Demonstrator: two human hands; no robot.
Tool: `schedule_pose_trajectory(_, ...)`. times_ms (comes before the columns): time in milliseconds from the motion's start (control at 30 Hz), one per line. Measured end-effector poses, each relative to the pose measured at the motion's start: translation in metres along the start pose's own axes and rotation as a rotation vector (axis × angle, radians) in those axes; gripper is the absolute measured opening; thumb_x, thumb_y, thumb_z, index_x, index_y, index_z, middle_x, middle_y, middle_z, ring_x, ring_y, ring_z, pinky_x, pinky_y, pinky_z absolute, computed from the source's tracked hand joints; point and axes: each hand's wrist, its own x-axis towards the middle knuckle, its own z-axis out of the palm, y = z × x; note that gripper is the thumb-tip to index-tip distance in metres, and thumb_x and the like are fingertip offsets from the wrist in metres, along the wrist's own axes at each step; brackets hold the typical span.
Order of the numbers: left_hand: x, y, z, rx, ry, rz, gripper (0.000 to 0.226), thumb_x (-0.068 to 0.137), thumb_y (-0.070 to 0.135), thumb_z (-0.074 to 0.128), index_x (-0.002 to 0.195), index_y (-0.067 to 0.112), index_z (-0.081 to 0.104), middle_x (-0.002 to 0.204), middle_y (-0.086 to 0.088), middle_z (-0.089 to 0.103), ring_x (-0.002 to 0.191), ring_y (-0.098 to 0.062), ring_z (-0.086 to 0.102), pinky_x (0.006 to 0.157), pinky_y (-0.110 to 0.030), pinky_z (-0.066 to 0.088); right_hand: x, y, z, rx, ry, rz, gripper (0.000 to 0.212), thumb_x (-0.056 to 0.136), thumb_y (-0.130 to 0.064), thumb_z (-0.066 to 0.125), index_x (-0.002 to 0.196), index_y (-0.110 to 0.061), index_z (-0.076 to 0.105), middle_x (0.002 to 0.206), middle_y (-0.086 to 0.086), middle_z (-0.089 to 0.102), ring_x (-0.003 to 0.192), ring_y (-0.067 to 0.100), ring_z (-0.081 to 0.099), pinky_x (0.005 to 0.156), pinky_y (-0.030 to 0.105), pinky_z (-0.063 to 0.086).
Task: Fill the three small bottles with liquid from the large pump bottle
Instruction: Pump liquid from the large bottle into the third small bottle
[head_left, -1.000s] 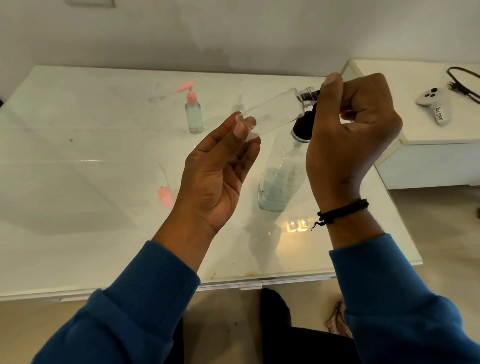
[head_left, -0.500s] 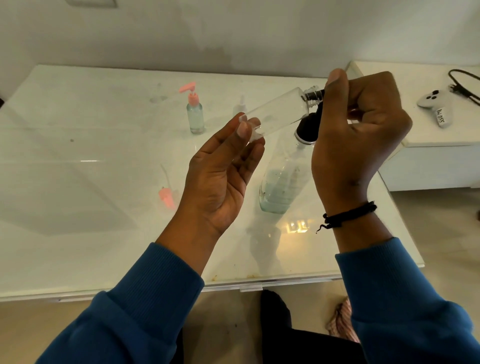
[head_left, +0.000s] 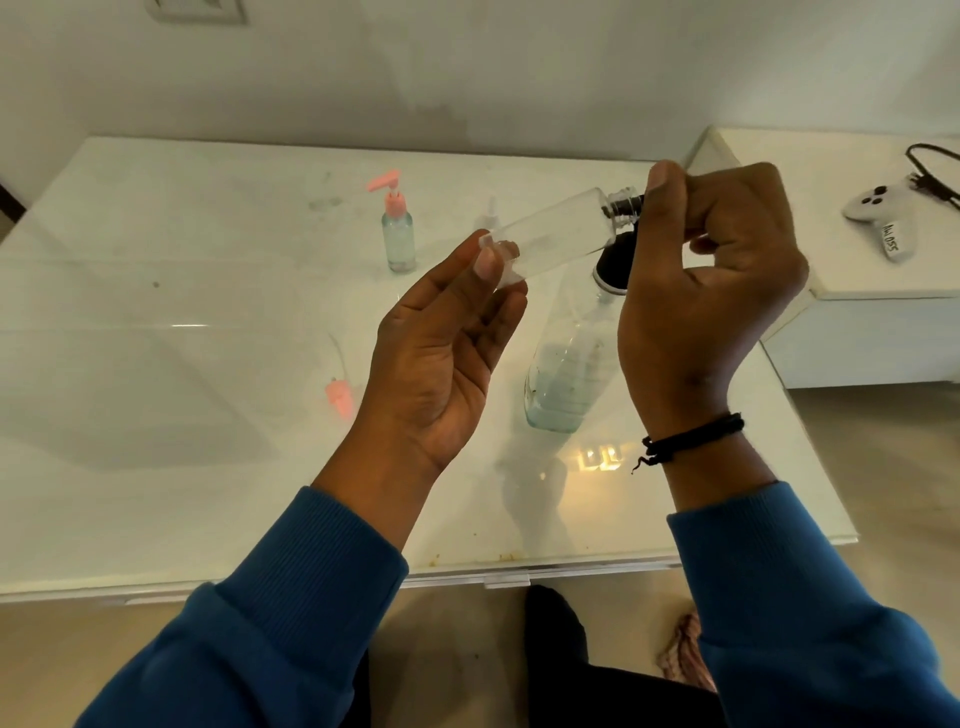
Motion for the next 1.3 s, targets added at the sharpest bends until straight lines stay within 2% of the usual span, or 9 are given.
schedule_pose_trajectory(200,0.0,-0.002,0.003,-0.002,0.004,-0.007,0.031,0.076,0.013,0.069,0.107,0.01,0.069,0.107,-0.008,0.074,0.097,-0.018,0.072,0.078,-0.025,0.059,0.005,-0.001,0.0,-0.009,0.021,-0.02,0.041,0.097,-0.016,0.066,0.061,0.002,0.058,0.063,0.013,0.056,0.065,0.018,0.047,0.062,0.043,0.045)
schedule_pose_trajectory(433,0.0,-0.001,0.002,0.012,-0.003,-0.001,0.032,0.077,0.014,0.068,0.109,0.009,0.068,0.109,-0.009,0.074,0.1,-0.019,0.072,0.08,-0.026,0.06,0.005,-0.003,0.0,-0.008,0.024,-0.017,0.041,0.097,-0.016,0.065,0.061,0.001,0.057,0.063,0.012,0.056,0.065,0.022,0.048,0.061,0.043,0.043)
schedule_pose_trajectory(700,0.0,0.001,0.001,0.004,0.004,0.009,0.024,0.082,0.011,0.067,0.106,0.009,0.069,0.104,-0.007,0.075,0.097,-0.018,0.072,0.078,-0.025,0.059,-0.003,-0.003,0.001,0.006,0.021,0.009,0.037,0.098,-0.014,0.065,0.064,-0.001,0.06,0.066,0.012,0.057,0.067,0.019,0.047,0.061,0.043,0.043)
schedule_pose_trajectory(867,0.0,-0.001,0.003,0.003,0.0,0.001,0.027,0.082,0.011,0.067,0.109,0.008,0.068,0.11,-0.01,0.073,0.101,-0.02,0.072,0.079,-0.026,0.06,0.003,-0.004,0.001,-0.006,0.045,-0.001,0.039,0.097,-0.017,0.065,0.062,-0.001,0.059,0.064,0.013,0.057,0.066,0.021,0.048,0.06,0.038,0.042)
schedule_pose_trajectory(1000,0.0,0.0,0.002,0.006,-0.002,0.015,0.028,0.079,0.013,0.067,0.107,0.008,0.069,0.104,-0.007,0.075,0.097,-0.017,0.073,0.078,-0.025,0.06,-0.006,-0.003,0.001,0.025,0.027,0.028,0.036,0.098,-0.013,0.064,0.065,-0.003,0.059,0.066,0.012,0.056,0.069,0.012,0.044,0.06,0.037,0.041)
schedule_pose_trajectory(1133,0.001,-0.001,0.003,0.005,-0.012,0.009,0.031,0.078,0.012,0.068,0.108,0.008,0.069,0.11,-0.009,0.073,0.103,-0.02,0.071,0.08,-0.026,0.06,0.002,-0.004,0.001,-0.002,0.032,0.016,0.038,0.098,-0.015,0.064,0.063,-0.001,0.059,0.065,0.011,0.057,0.067,0.02,0.048,0.06,0.037,0.041)
schedule_pose_trajectory(1300,0.001,-0.001,0.002,0.006,-0.007,0.01,0.028,0.078,0.012,0.068,0.105,0.009,0.07,0.104,-0.006,0.075,0.098,-0.018,0.072,0.077,-0.025,0.059,-0.004,-0.002,0.001,0.024,0.016,0.043,0.037,0.099,-0.013,0.063,0.064,-0.001,0.06,0.066,0.012,0.057,0.069,0.011,0.045,0.061,0.029,0.039)
